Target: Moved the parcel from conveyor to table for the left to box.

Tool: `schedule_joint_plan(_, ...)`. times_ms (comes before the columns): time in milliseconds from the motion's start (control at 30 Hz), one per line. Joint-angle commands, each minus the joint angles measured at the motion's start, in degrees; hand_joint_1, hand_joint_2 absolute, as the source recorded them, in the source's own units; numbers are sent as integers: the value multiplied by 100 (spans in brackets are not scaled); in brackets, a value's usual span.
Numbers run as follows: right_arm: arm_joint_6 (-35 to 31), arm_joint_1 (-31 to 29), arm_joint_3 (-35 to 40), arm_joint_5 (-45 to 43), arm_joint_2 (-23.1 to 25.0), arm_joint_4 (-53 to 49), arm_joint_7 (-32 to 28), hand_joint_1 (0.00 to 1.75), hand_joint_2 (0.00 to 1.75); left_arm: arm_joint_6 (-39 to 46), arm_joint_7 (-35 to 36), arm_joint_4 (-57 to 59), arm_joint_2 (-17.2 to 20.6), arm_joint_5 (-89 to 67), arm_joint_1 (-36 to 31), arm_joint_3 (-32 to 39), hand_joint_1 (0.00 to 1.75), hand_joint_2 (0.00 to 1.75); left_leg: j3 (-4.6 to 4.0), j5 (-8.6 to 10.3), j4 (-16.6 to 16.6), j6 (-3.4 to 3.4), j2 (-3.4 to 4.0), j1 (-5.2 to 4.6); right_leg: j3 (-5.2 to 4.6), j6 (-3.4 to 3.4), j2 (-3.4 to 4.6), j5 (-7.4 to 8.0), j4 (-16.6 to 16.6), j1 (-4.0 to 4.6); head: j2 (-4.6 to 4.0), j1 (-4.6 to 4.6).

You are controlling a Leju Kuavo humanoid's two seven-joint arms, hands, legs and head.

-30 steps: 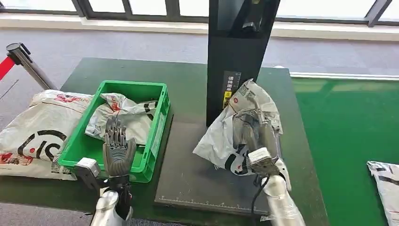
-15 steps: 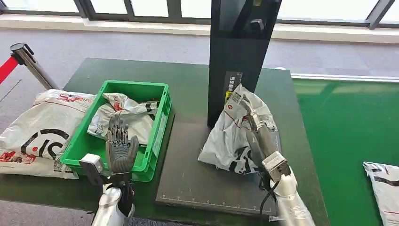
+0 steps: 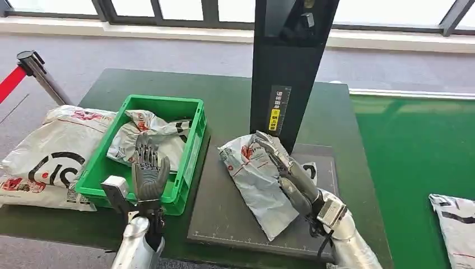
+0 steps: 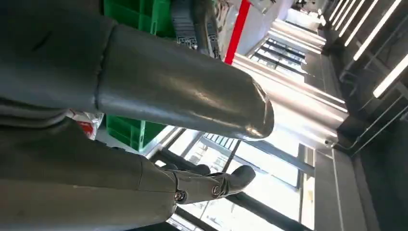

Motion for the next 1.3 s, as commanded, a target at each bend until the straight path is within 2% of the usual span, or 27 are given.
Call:
schedule_joint_plan(33, -413, 113, 80, 100, -178, -355, 22, 0, 0, 71, 30, 388, -95, -32, 70, 224, 0, 175, -72, 37, -21, 4, 28, 5, -78, -10, 13, 45, -22, 7, 0, 0)
schedule_joint_plan(67, -413, 113, 80, 100, -178, -355, 22, 0, 0, 71, 30, 388, -95, -32, 70, 224, 0, 175, -49, 24, -5, 6, 13, 1, -51, -5, 4, 26, -5, 2, 0, 0)
schedule_joint_plan(100, -413, 113, 80, 100, -178, -355, 22, 0, 0, 71, 30, 388, -95, -32, 70, 224, 0, 175, -66, 34, -10, 7, 18, 1, -69, -6, 7, 37, -10, 2, 0, 0)
schedule_joint_plan(333, -413, 113, 80, 100, -178, -355, 22, 0, 0, 71, 30, 388, -95, -32, 70, 224, 0, 175, -37, 21, -4, 6, 11, -1, -40, -3, 3, 24, -3, 0, 0, 0)
schedule_joint_plan(367, -741, 144, -170, 57, -44, -386, 22, 0, 0, 108, 30, 205, -123, -56, 157, 229, 0, 175, -61, 33, -12, 6, 16, 1, -65, -6, 4, 36, -11, 1, 0, 0)
schedule_joint_plan(400, -1433, 189, -381, 285, 70, -336, 22, 0, 0, 123, 30, -41, -157, -120, 282, 188, 0, 175, -55, 32, -16, 7, 20, 1, -60, -7, 8, 36, -16, 2, 0, 0)
schedule_joint_plan(433, -2264, 236, -614, 421, 202, -370, 22, 0, 0, 159, 30, -295, -206, -208, 413, 108, 0, 175, -33, 21, -5, 6, 14, 0, -37, -3, 6, 24, -5, 0, 0, 0)
schedule_joint_plan(500, -4096, 278, -1280, 783, 538, -393, 22, 0, 0, 486, 30, -695, -186, -678, 487, -340, 0, 175, -51, 27, -8, 7, 21, 2, -56, -5, 10, 31, -9, 3, 0, 0)
schedule_joint_plan(533, -4767, 261, -1703, 980, 733, -404, 22, 0, 0, 772, 30, -864, -168, -1016, 425, -718, 0, 175, -46, 21, -2, 7, 15, 1, -49, -4, 5, 24, -2, 3, 0, 0)
schedule_joint_plan(567, -5232, 229, -2043, 1199, 873, -365, 22, 0, 0, 1052, 30, -1072, -123, -1365, 306, -1208, 0, 0, -44, 21, 2, 7, 10, 0, -45, -3, 2, 22, 2, 2, 0, 0)
schedule_joint_plan(600, -5502, 180, -2353, 1400, 1014, -251, 22, 0, 175, 1286, 30, -1311, -80, -1522, 163, -1671, 0, 0, -62, 24, 11, 8, -2, -1, -59, -2, -10, 21, 12, 1, 0, 2)
schedule_joint_plan(633, -5602, 148, -2359, 1455, 1022, -245, 22, 0, 175, 1466, 30, -1175, -71, -1710, -11, -1893, 0, 175, -70, 22, 19, 7, -9, 2, -67, -1, -17, 18, 17, 3, 0, 0)
schedule_joint_plan(667, -5622, 138, -2344, 1383, 1020, -211, 22, 0, 175, 2075, 53, -999, 3, -2556, -255, -2205, 0, 175, -76, 25, 13, 8, -7, 1, -74, -5, -17, 23, 12, 3, 0, -2)
schedule_joint_plan(700, -6028, 135, -2221, 1422, 977, -132, 22, 0, 175, 2678, 284, -805, -44, -3432, -544, -2508, 0, 175, -83, 25, 14, 8, 1, 5, -87, -7, -13, 27, 6, 6, 0, -2)
schedule_joint_plan(733, -6077, 121, -2150, 1436, 959, -37, 22, 0, 175, 2701, 376, -726, -86, -3618, -662, -2623, 0, 175, -71, 34, 9, 0, -8, 2, -74, -2, -13, 38, 4, 4, 0, 0)
schedule_joint_plan(767, -6400, 58, -2172, 1596, 1013, 159, 22, 0, 175, 2861, 667, -436, -179, -4240, -991, -2936, 0, 175, -96, 50, 5, 11, -26, 4, -91, 0, -34, 43, -4, 3, 0, 0)
schedule_joint_plan(800, -6400, 44, -2214, 1659, 1050, 202, 22, 0, 175, 2882, 714, -361, -204, -4349, -1060, -3004, 0, 175, -101, 49, 8, 10, -22, 5, -92, 4, -22, 47, -4, 4, 0, 2)
schedule_joint_plan(900, -6400, -130, -3059, 2462, 1494, 440, 22, 0, 175, 3871, 1853, 619, -251, -5564, -1852, -4075, 0, 175, -110, 43, 20, 6, -8, 4, -106, 6, -1, 56, 5, 1, 0, 0)
schedule_joint_plan(933, -6400, -130, -3059, 2462, 1494, 440, 22, 0, 175, 3871, 1853, 619, -251, -5564, -1852, -4075, 0, 175, -120, 46, 23, 8, -22, 3, -113, 4, -18, 54, 6, 0, 0, -2)
schedule_joint_plan(1000, -6400, -166, -3180, 2589, 1539, 468, 22, 0, 175, 4241, 2213, 1062, -251, -5756, -2117, -4511, 0, 175, -127, 50, 15, 8, -10, 1, -125, 5, -10, 61, -2, -2, 0, -2)
schedule_joint_plan(1133, -6400, -219, -3448, 2904, 1659, 469, 22, 0, 175, 4150, 2313, 1600, -251, -5267, -2439, -5139, 0, 175, -120, 41, 10, 8, 3, 0, -116, 6, 6, 61, -8, -2, 0, 0)
schedule_joint_plan(1167, -6400, -212, -3480, 2879, 1668, 468, 22, 0, 175, 3932, 2175, 1643, -251, -5008, -2467, -5296, 0, 175, -123, 41, 11, 8, 9, -1, -123, 6, 13, 62, -6, -4, 0, 0)
schedule_joint_plan(1200, -6400, -236, -3469, 2822, 1637, 524, 22, 0, 175, 3219, 1937, 1857, -251, -4785, -2578, -5694, 0, 175, -119, 44, 2, 8, 14, 1, -118, 3, 14, 66, -16, -1, 0, 0)
schedule_joint_plan(1267, -6400, -351, -3550, 2633, 1615, 698, 22, 0, 175, 2352, 1648, 2151, -251, -4130, -2679, -6481, 0, 175, -115, 40, 2, 8, 16, 0, -114, 3, 17, 64, -15, -1, 0, 0)
schedule_joint_plan(1300, -6400, -351, -3550, 2633, 1615, 698, 22, 0, 175, 2352, 1648, 2151, -251, -4130, -2679, -6481, 0, 175, -117, 38, 7, 8, 14, -2, -119, 7, 19, 61, -9, -4, 0, 0)
